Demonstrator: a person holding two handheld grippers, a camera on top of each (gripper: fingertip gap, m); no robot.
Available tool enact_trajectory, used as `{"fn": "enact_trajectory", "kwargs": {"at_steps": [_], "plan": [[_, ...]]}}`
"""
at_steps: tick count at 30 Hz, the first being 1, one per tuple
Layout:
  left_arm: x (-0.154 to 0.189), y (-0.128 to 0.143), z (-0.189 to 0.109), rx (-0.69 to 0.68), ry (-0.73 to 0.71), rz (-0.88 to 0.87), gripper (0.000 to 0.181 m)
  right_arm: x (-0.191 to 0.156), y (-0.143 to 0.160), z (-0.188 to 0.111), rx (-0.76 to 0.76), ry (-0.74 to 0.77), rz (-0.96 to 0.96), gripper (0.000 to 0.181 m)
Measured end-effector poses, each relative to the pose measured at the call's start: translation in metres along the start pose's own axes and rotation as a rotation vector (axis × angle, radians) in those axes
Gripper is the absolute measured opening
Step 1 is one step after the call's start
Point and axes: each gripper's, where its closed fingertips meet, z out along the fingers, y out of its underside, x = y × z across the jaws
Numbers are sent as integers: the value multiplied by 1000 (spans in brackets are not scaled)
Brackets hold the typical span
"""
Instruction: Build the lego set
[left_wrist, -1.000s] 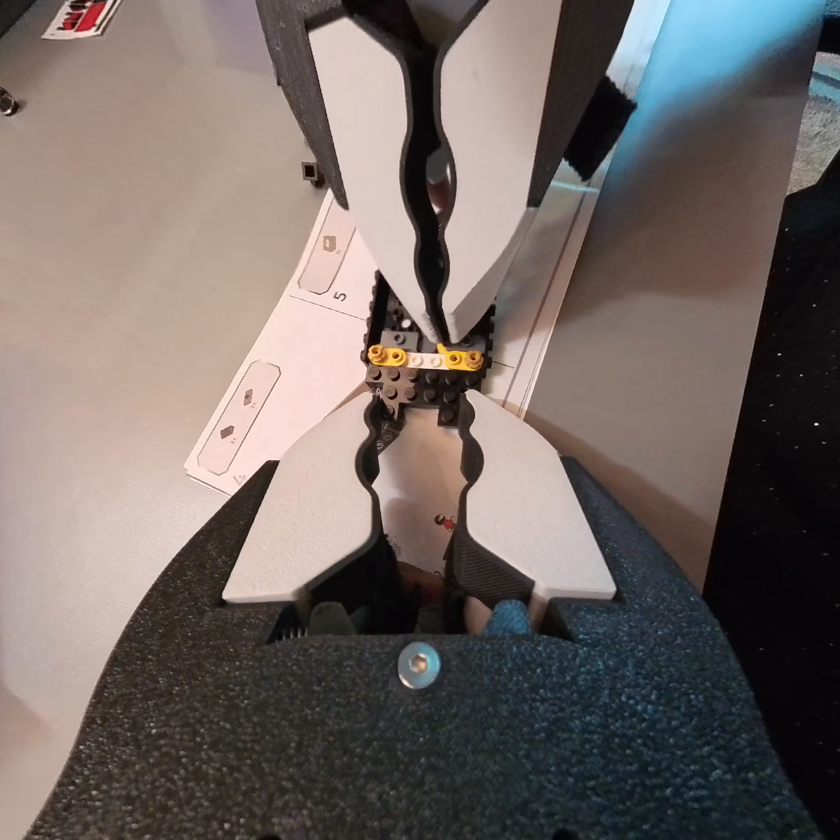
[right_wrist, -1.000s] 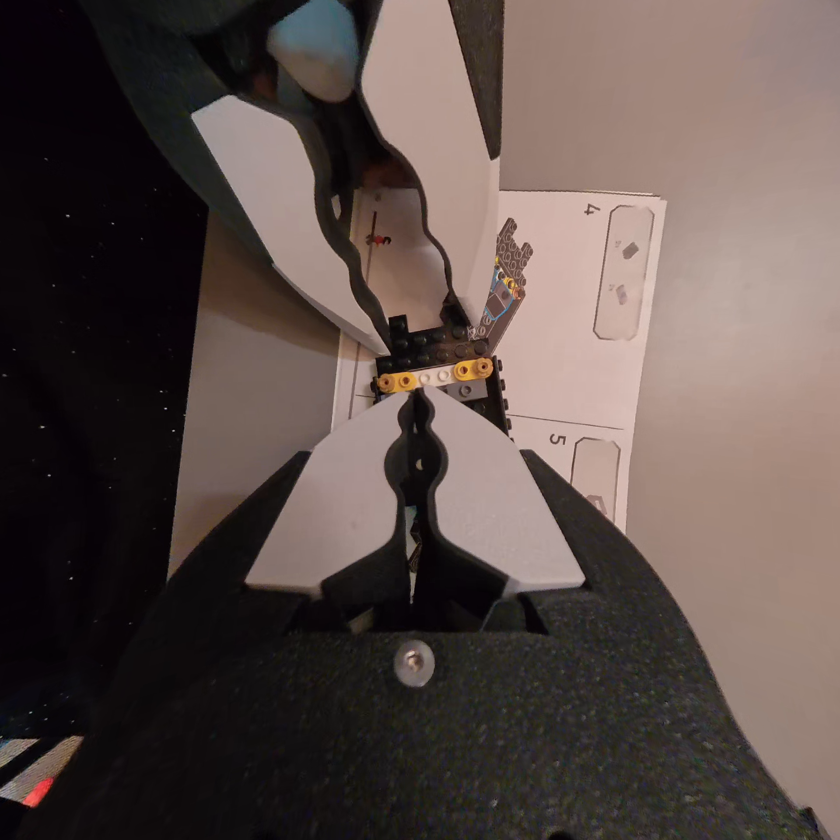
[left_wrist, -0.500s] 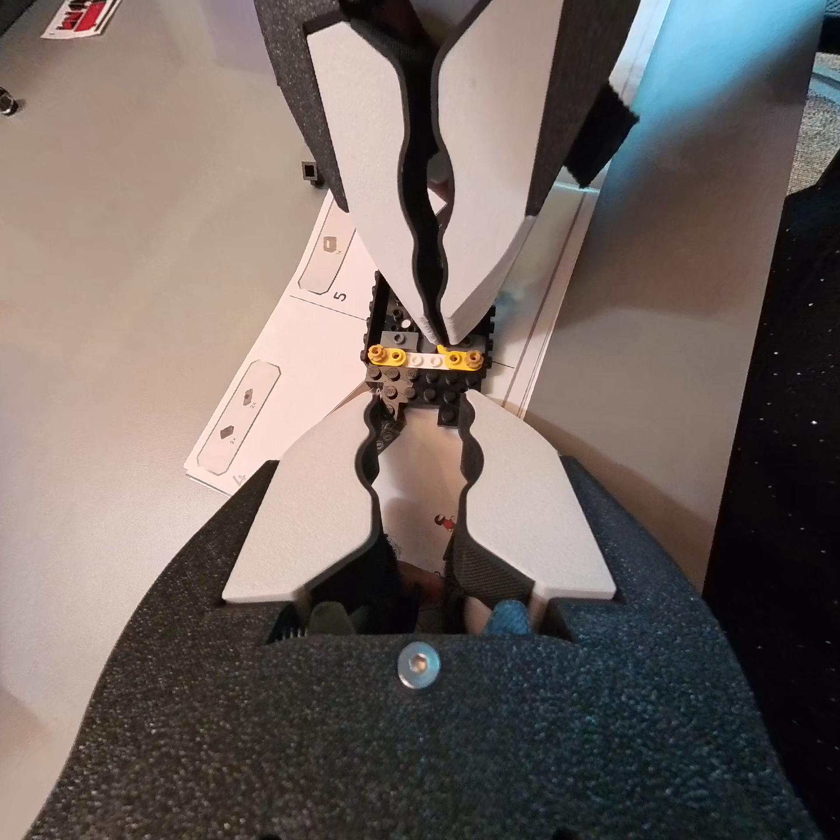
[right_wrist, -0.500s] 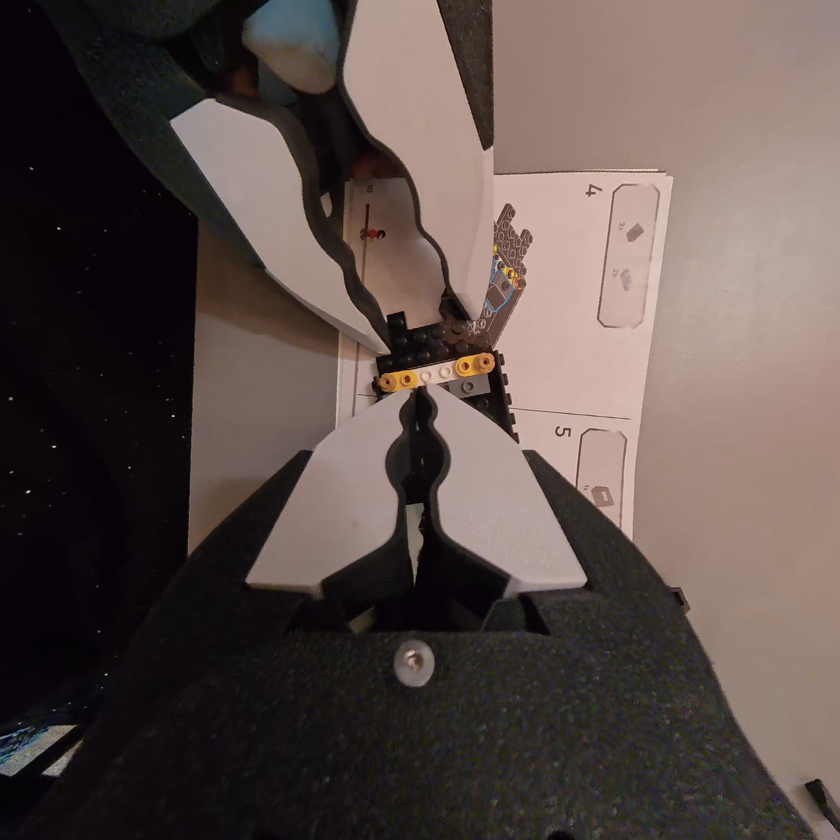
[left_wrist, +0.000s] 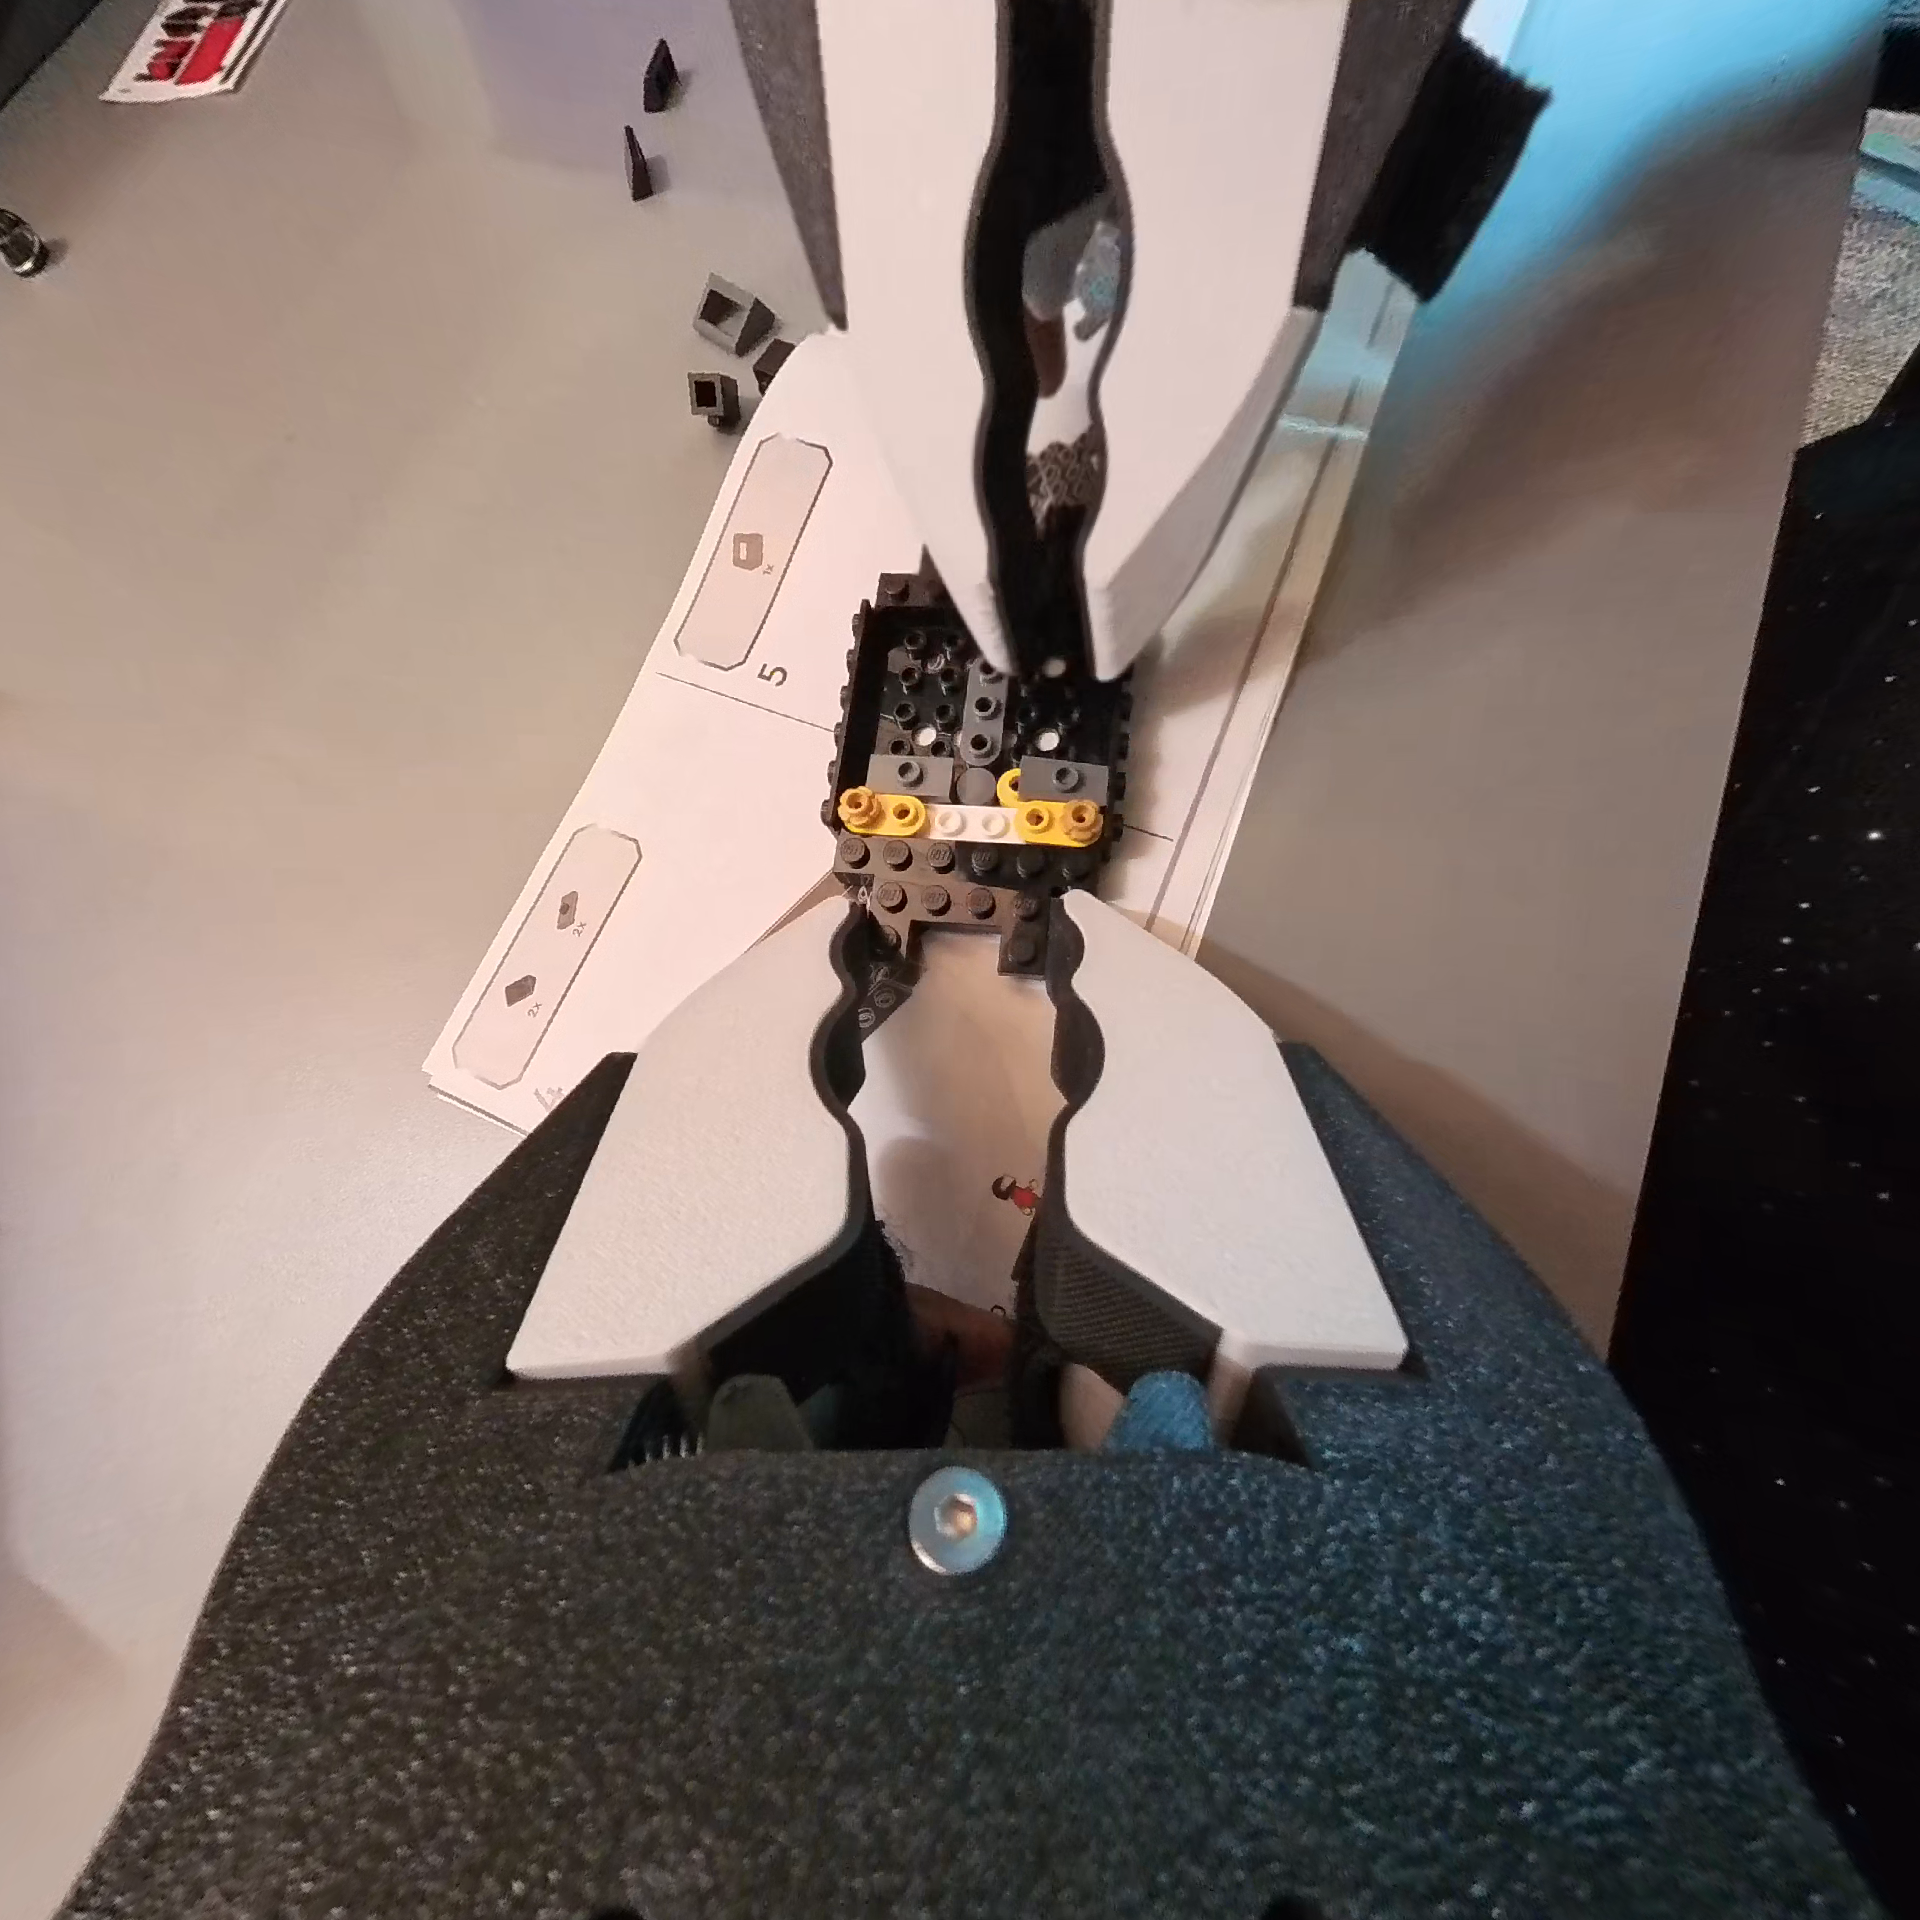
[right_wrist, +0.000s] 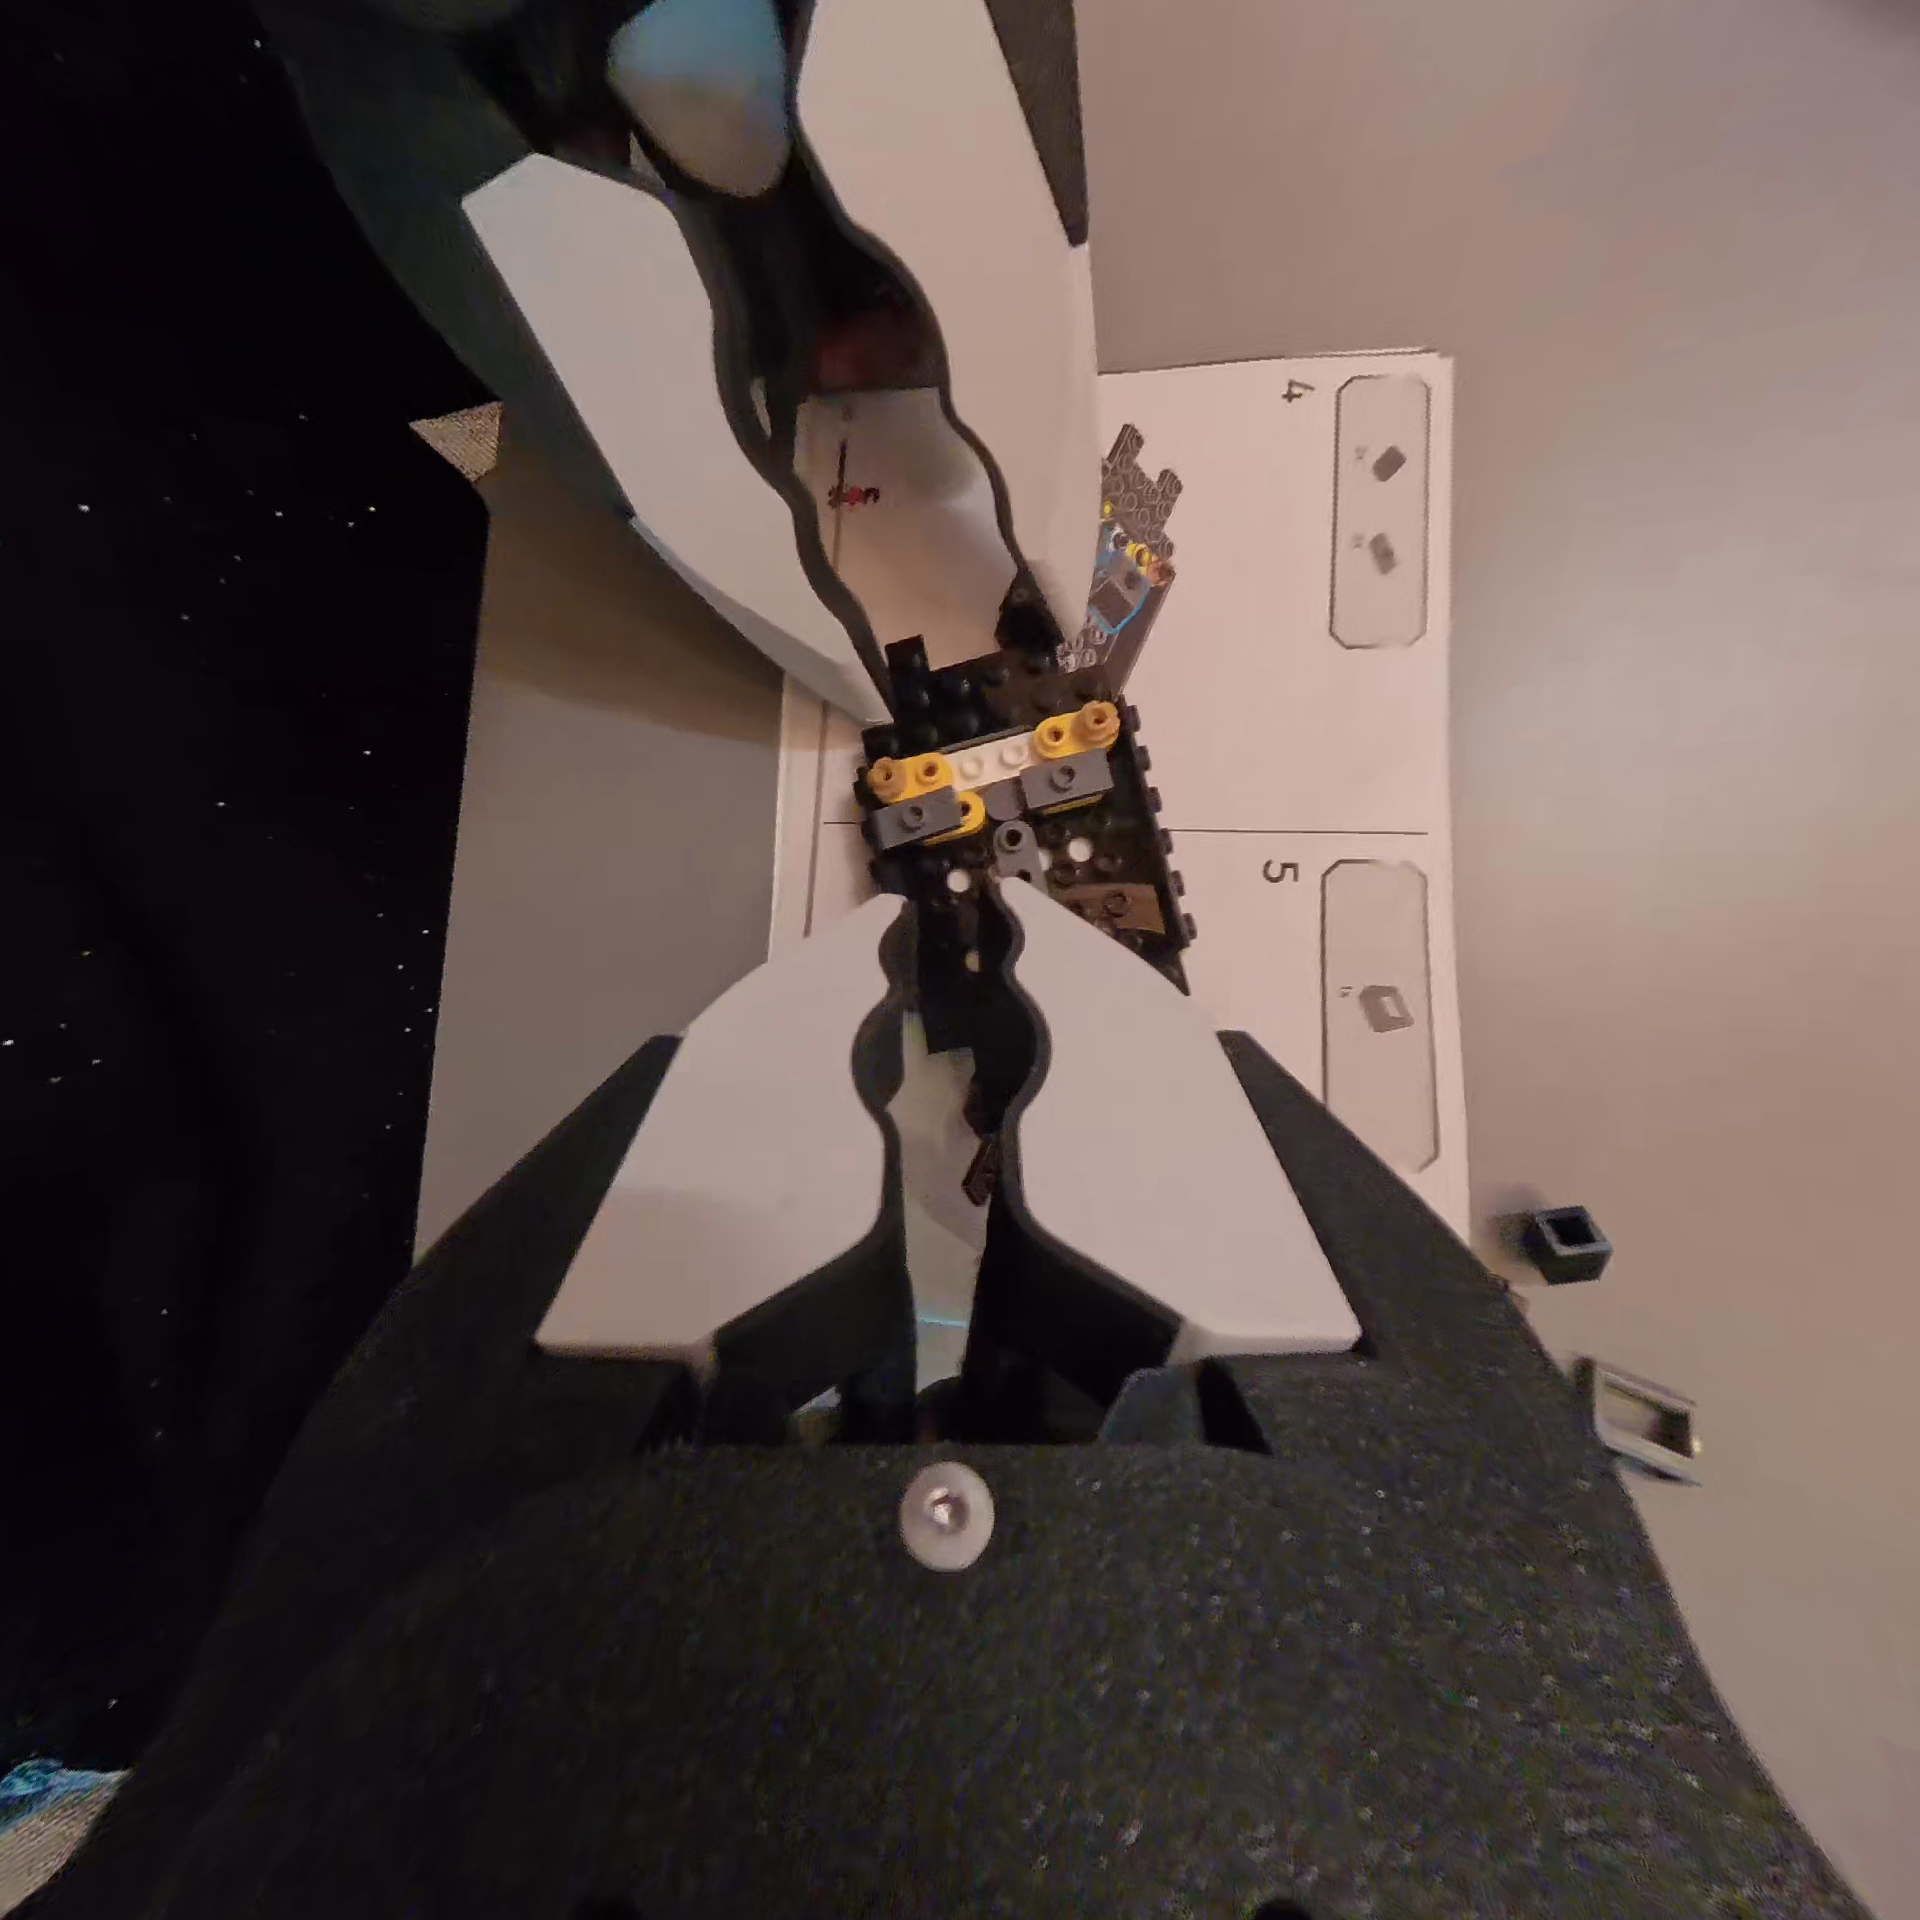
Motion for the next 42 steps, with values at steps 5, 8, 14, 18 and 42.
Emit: {"fn": "enact_trajectory", "kwargs": {"at_steps": [5, 8, 14, 18, 42], "plan": [[0, 0, 0, 0, 2, -3, 33, 1, 1, -1, 27, 10, 7, 14], [0, 0, 0, -1, 5, -6, 33, 1, -2, -2, 40, 14, -18, 14], [0, 0, 0, -1, 5, -7, 33, -6, -13, 5, 65, -51, -18, 15], [-2, 0, 0, 2, -18, -1, 37, -5, -13, 11, 40, -94, -2, 17], [11, -8, 6, 23, 15, 107, 30, -8, -15, 11, 82, -81, -30, 10]]}}
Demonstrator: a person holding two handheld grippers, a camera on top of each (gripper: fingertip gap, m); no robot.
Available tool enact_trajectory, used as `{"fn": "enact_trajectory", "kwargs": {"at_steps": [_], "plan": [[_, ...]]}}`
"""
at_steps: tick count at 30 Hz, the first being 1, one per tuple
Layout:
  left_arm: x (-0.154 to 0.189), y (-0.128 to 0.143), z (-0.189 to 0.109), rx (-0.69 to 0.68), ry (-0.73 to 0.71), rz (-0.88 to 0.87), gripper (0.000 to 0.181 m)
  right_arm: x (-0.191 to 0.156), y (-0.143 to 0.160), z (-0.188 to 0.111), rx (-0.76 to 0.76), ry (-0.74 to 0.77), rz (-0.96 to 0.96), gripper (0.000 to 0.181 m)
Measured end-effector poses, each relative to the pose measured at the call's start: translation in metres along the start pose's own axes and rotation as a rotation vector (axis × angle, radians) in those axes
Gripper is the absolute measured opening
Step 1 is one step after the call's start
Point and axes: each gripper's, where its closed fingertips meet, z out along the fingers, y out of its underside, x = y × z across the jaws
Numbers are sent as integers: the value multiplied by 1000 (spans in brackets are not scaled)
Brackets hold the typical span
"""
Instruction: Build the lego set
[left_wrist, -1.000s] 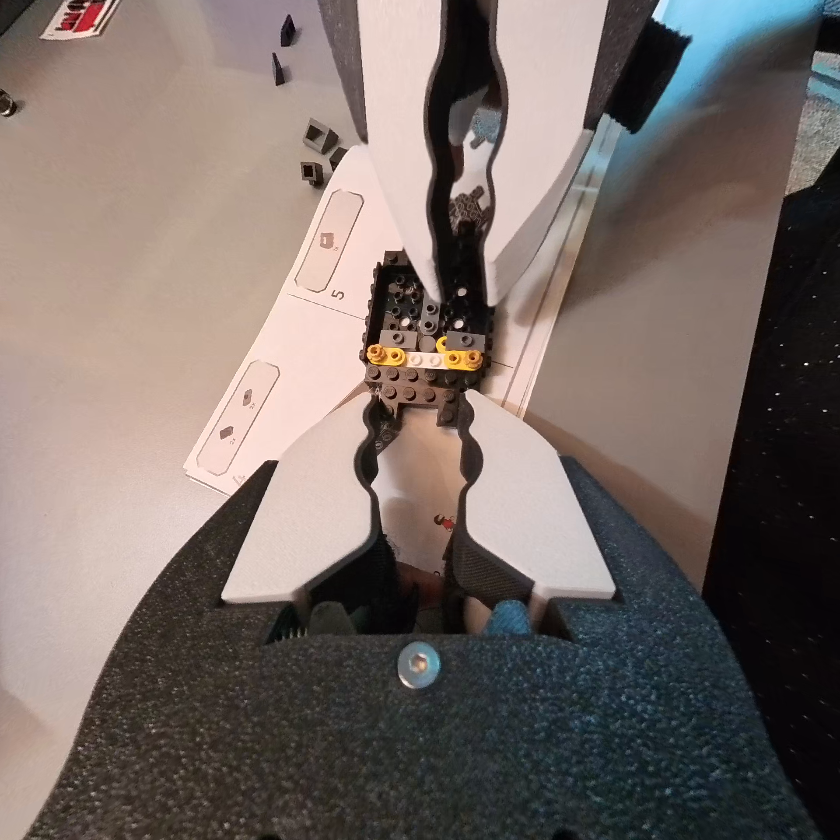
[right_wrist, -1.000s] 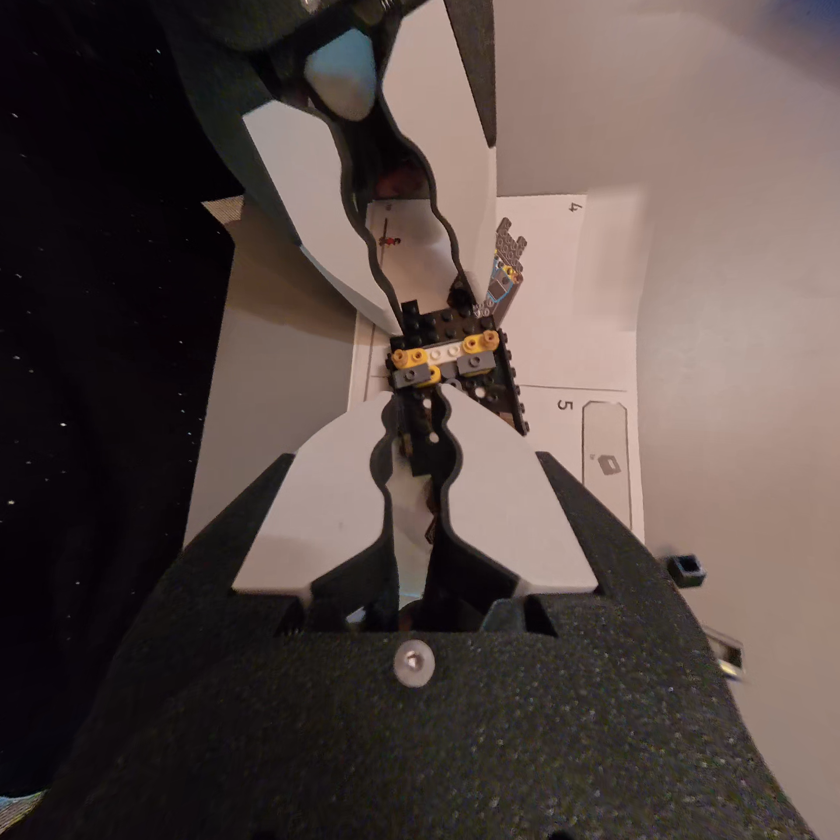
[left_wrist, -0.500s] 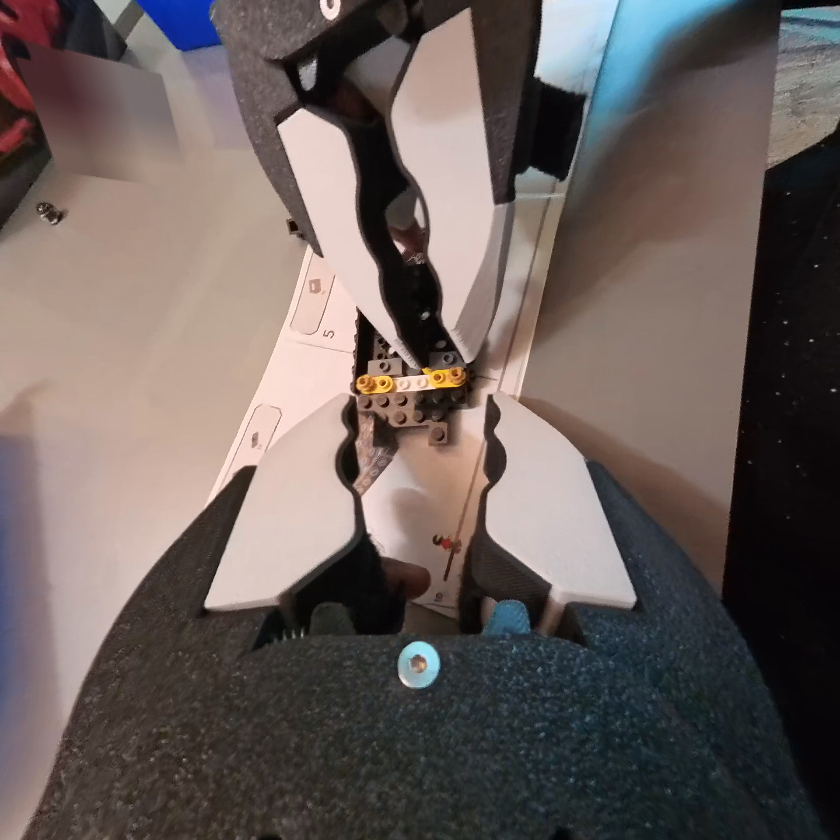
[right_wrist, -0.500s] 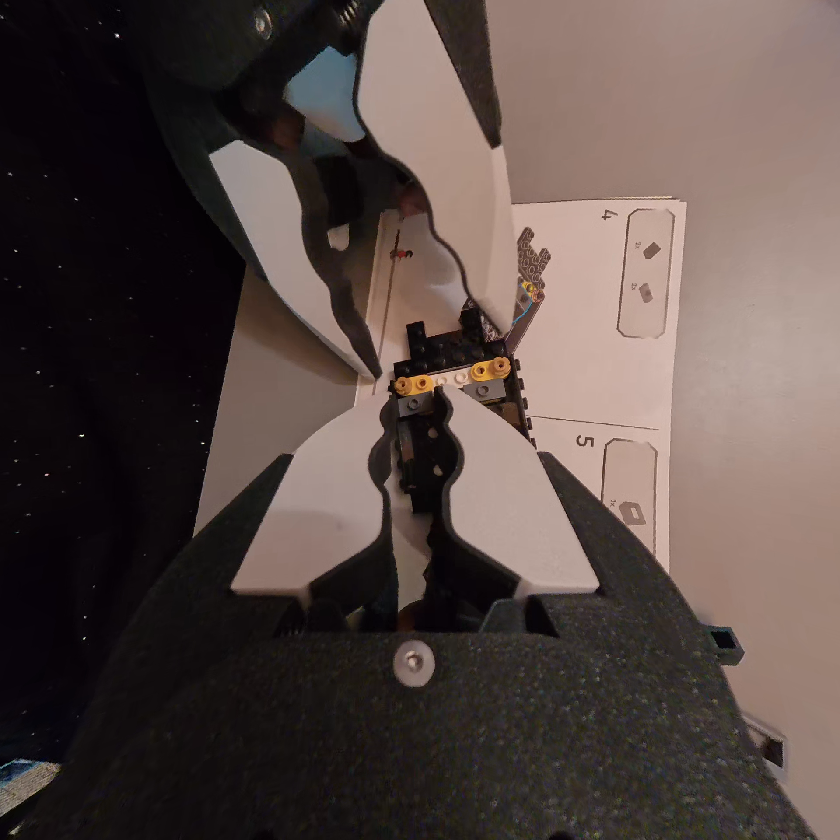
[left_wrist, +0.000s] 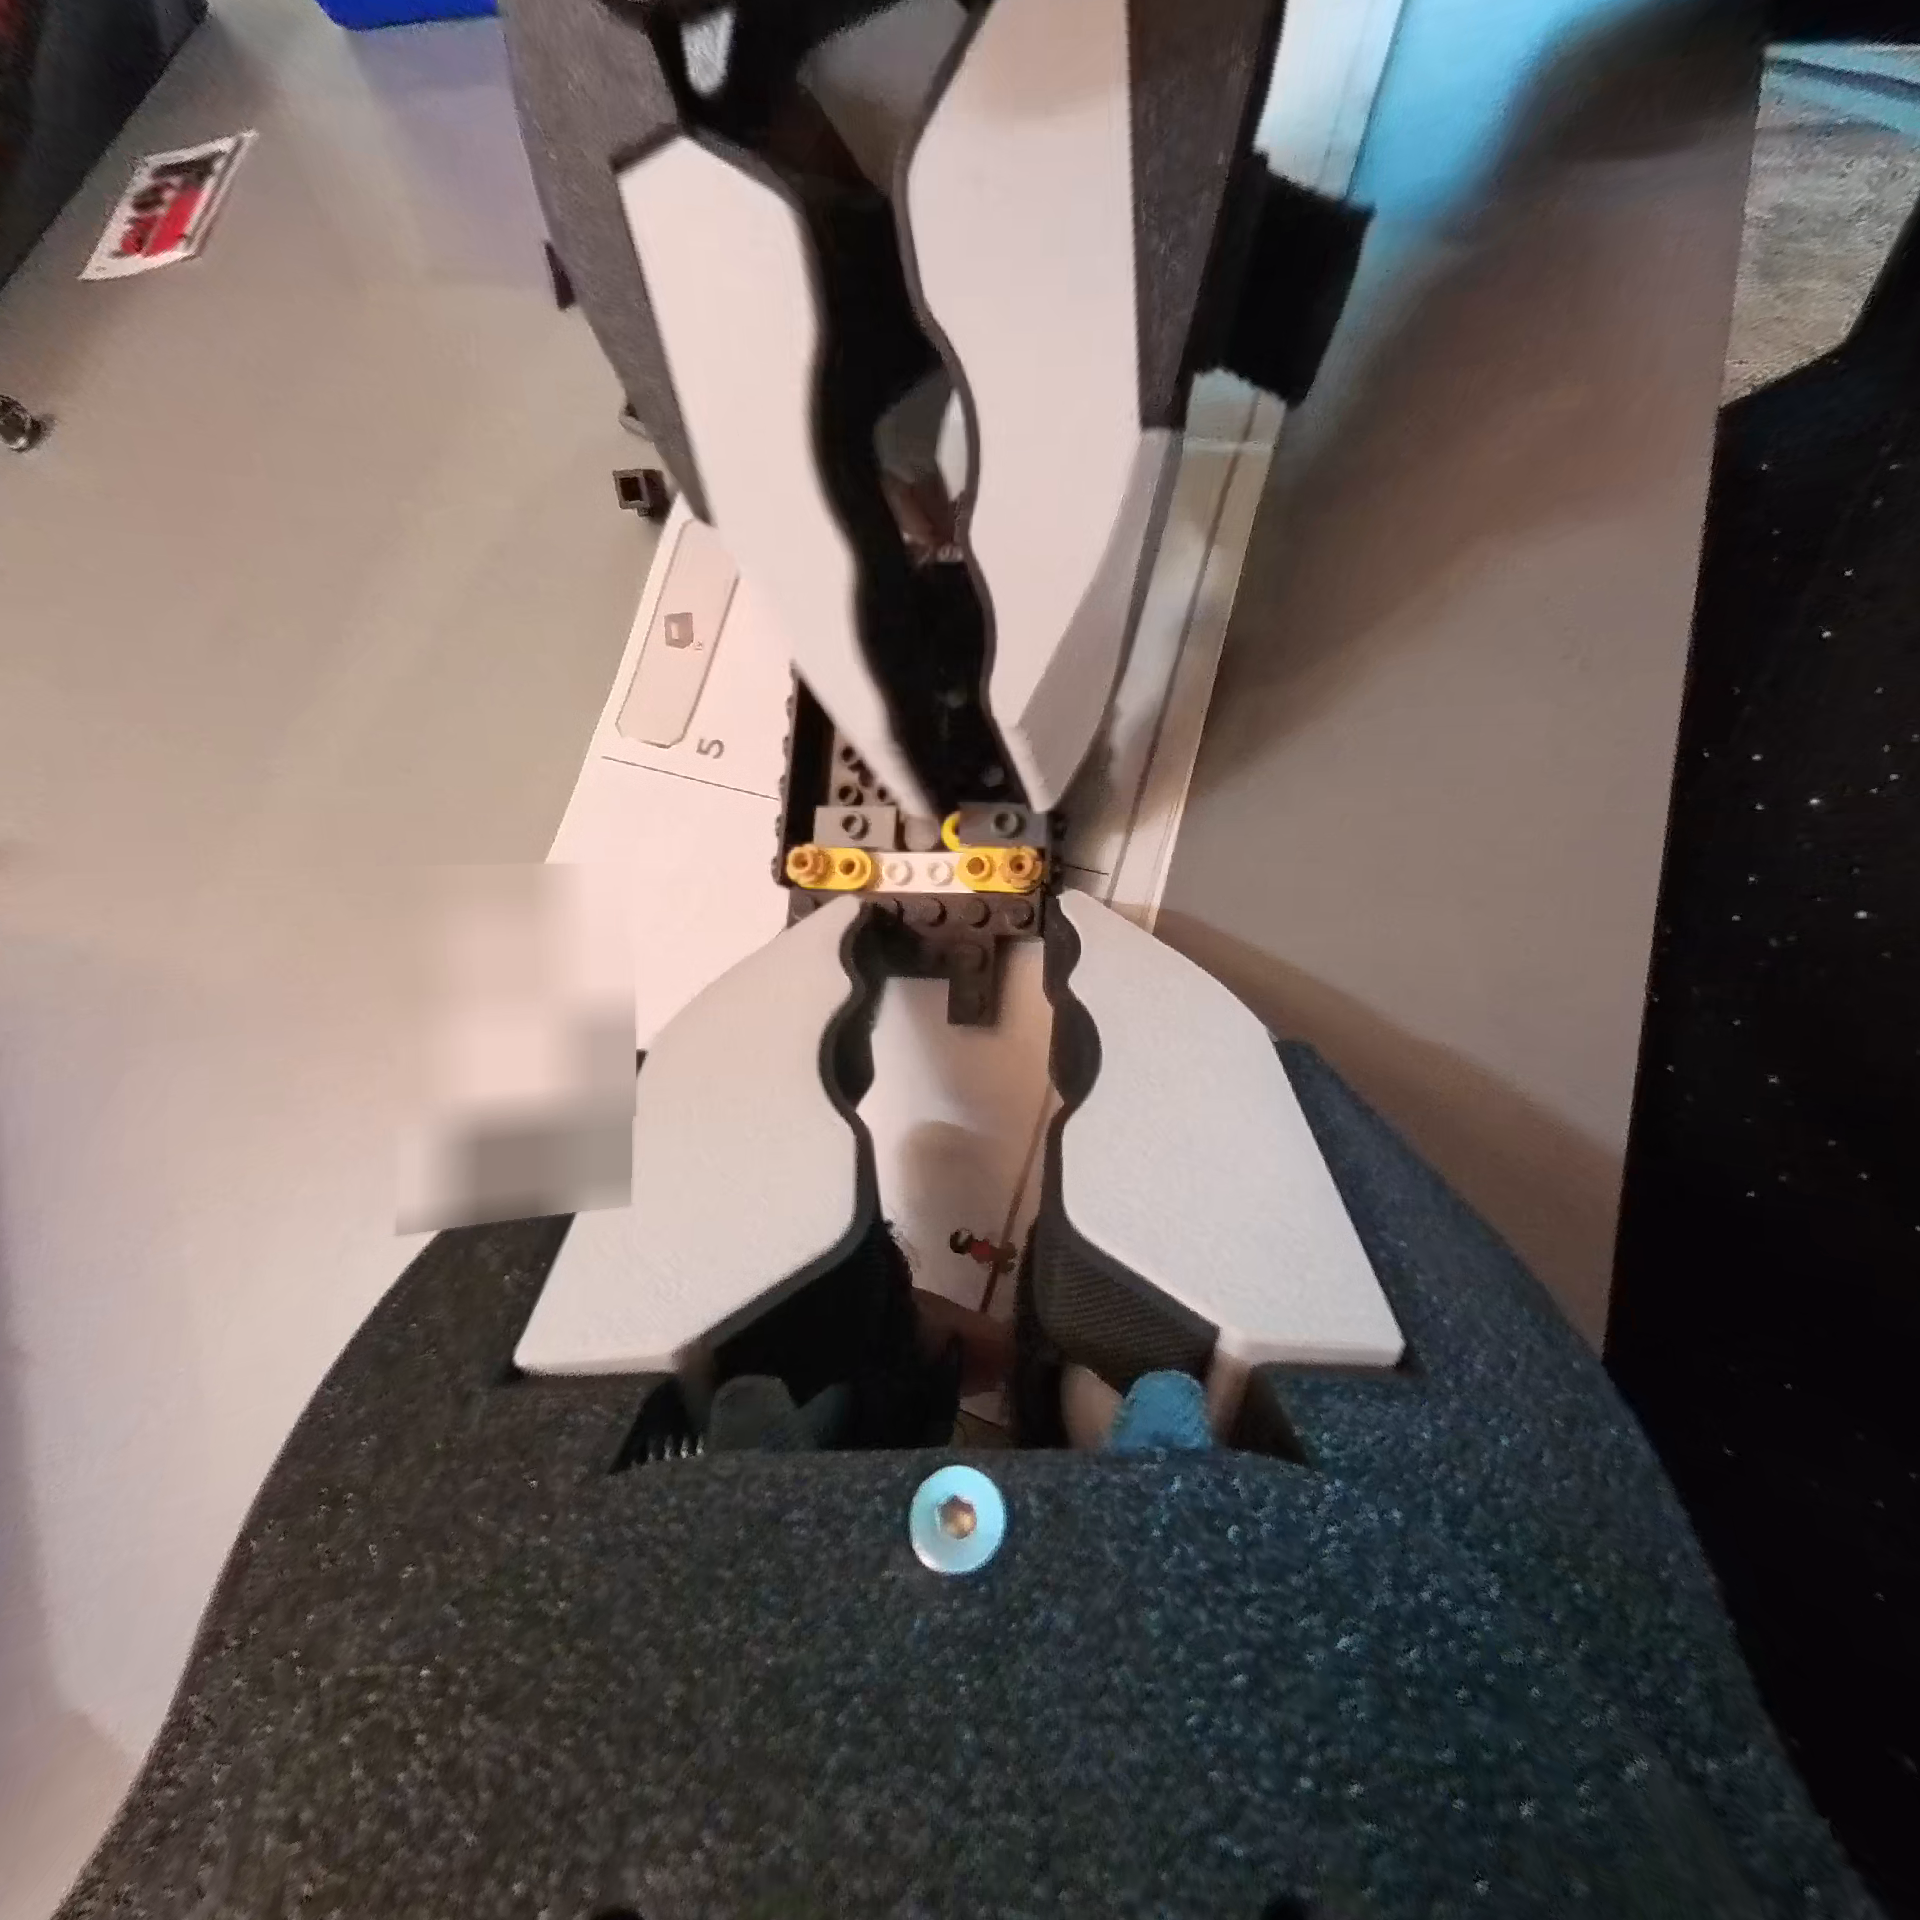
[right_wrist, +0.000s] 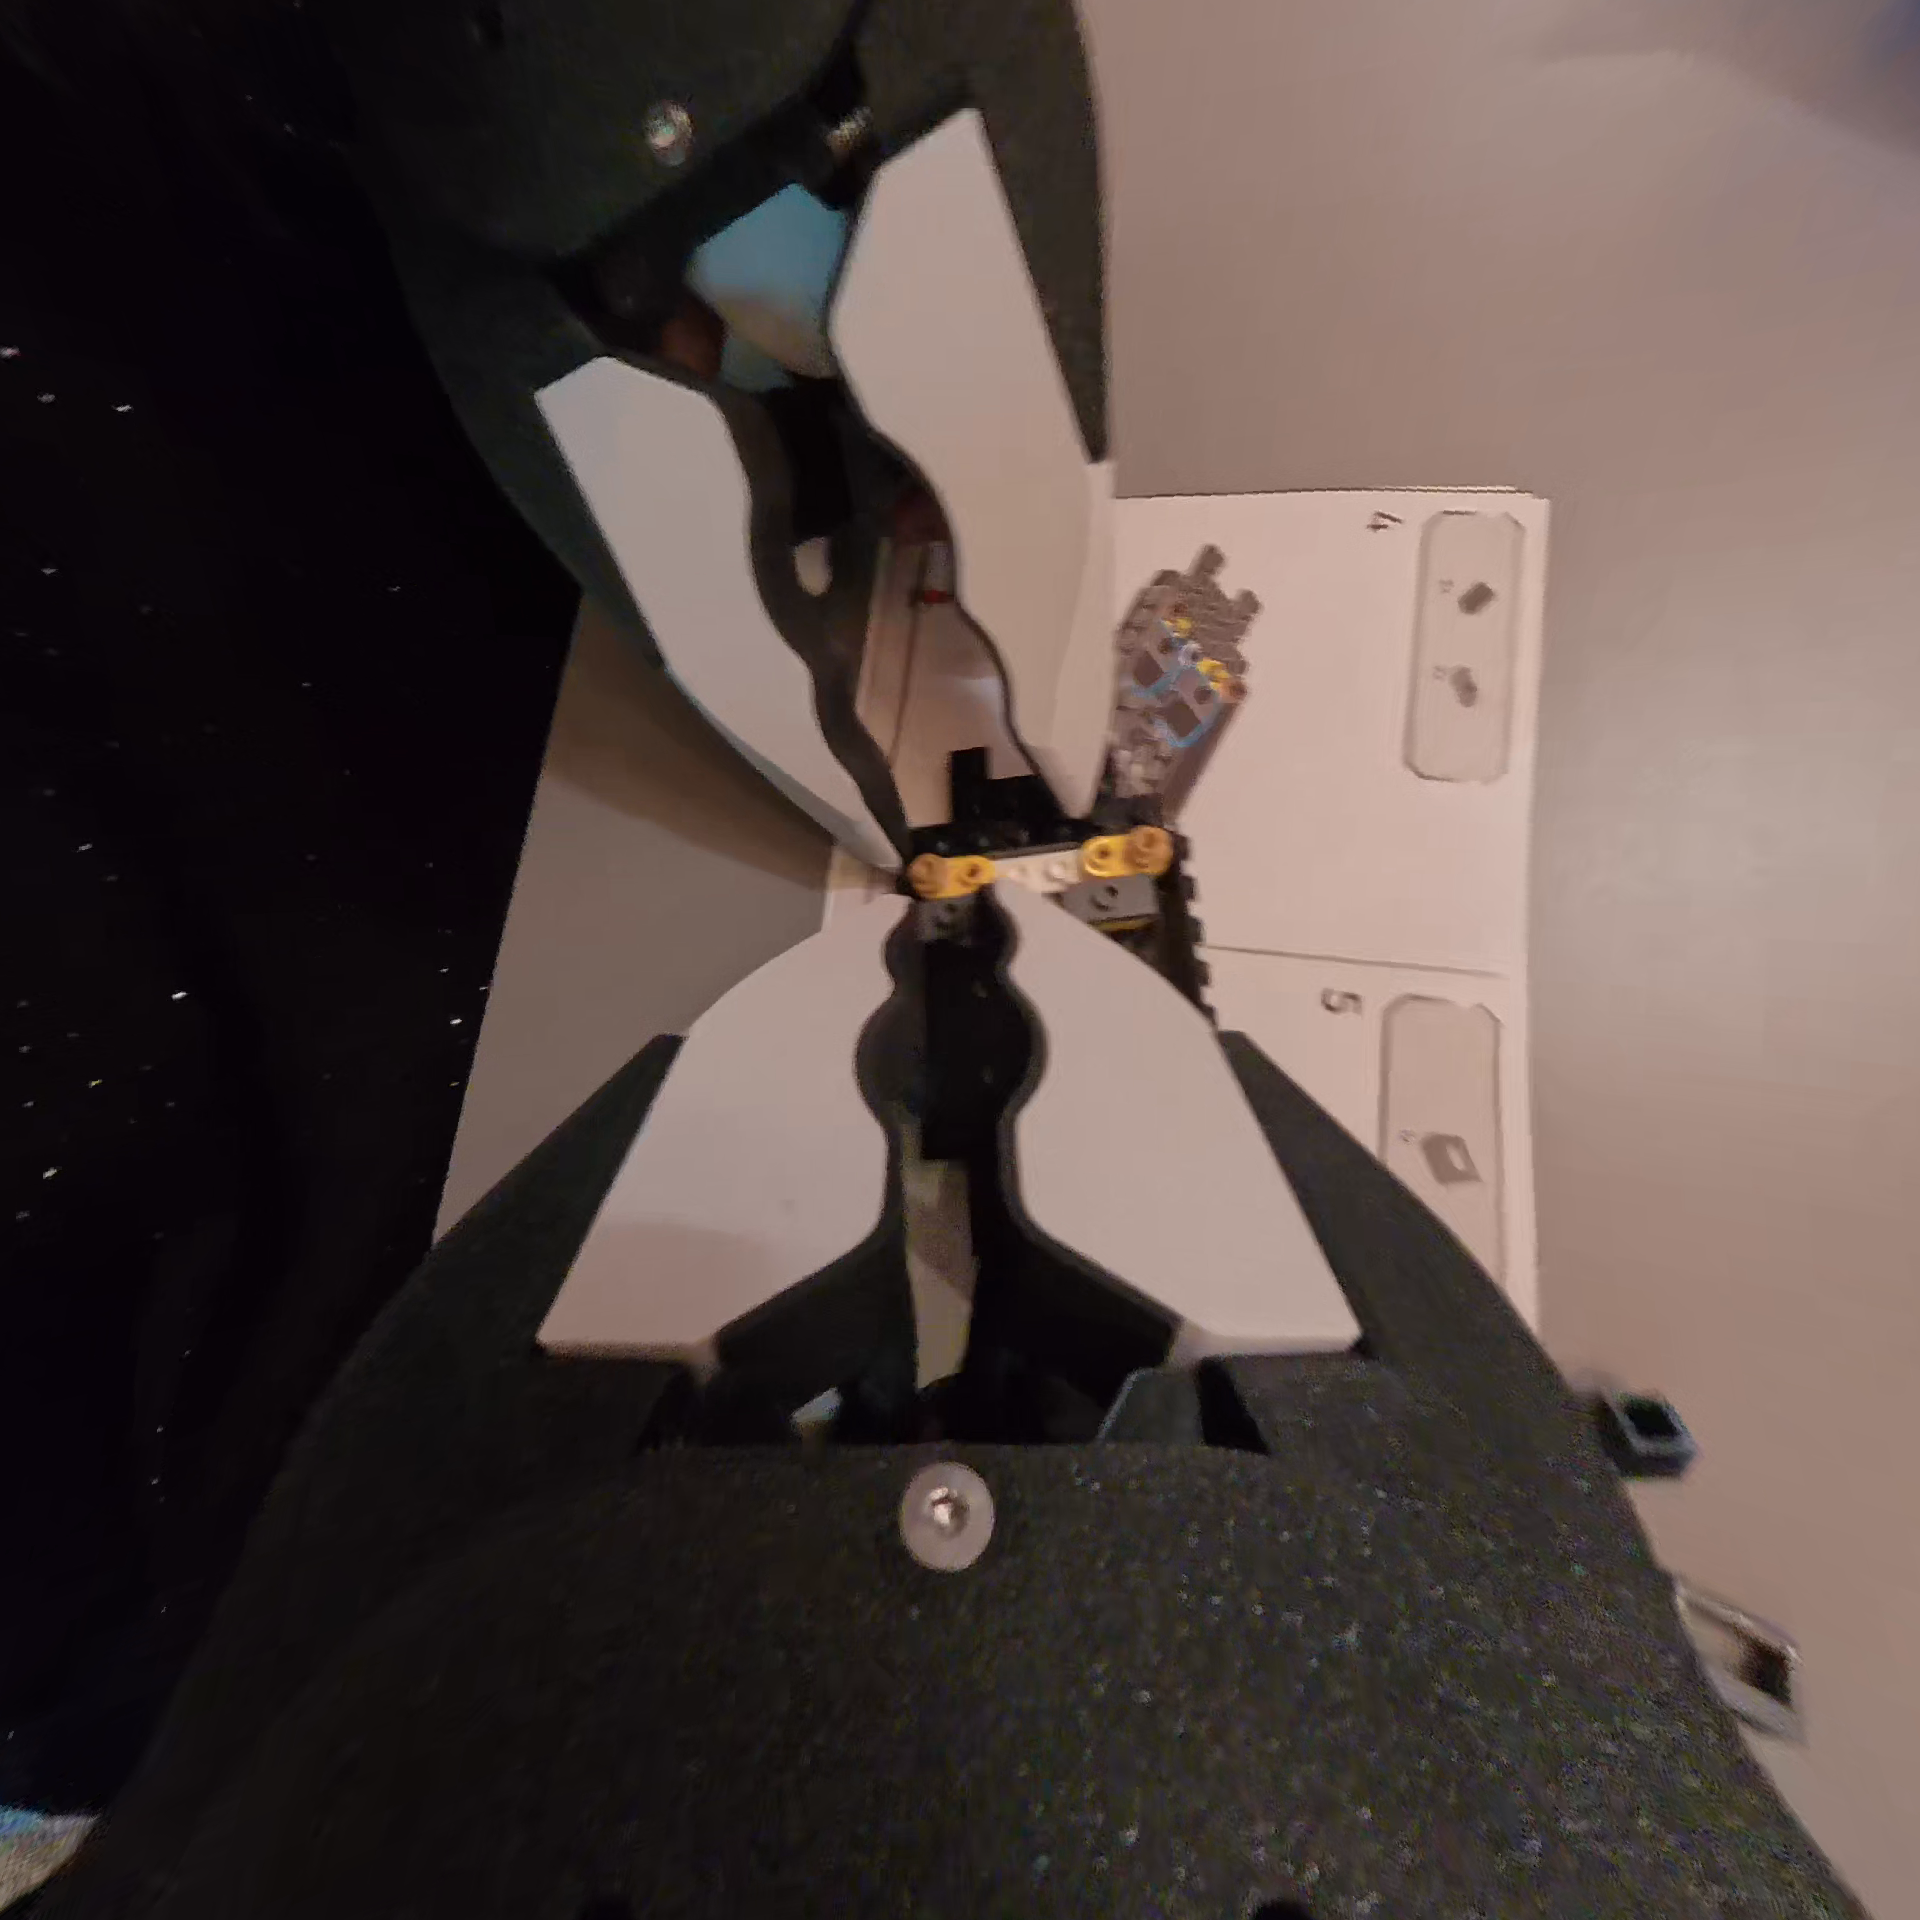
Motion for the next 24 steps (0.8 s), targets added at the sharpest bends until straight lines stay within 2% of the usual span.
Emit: {"fn": "enact_trajectory", "kwargs": {"at_steps": [1, 3, 14, 24], "plan": [[0, 0, 0, 0, 1, -3, 30, 3, 0, -2, 5, 12, 14, 22], [0, 0, 0, -1, 3, -5, 30, -1, 2, -3, 8, -29, 29, 25], [0, 0, 0, 2, -5, 4, 30, -1, 7, 4, 21, -15, 45, 18], [-1, 0, 0, 1, -5, -2, 30, 0, 6, 3, 67, 66, -72, 17]]}}
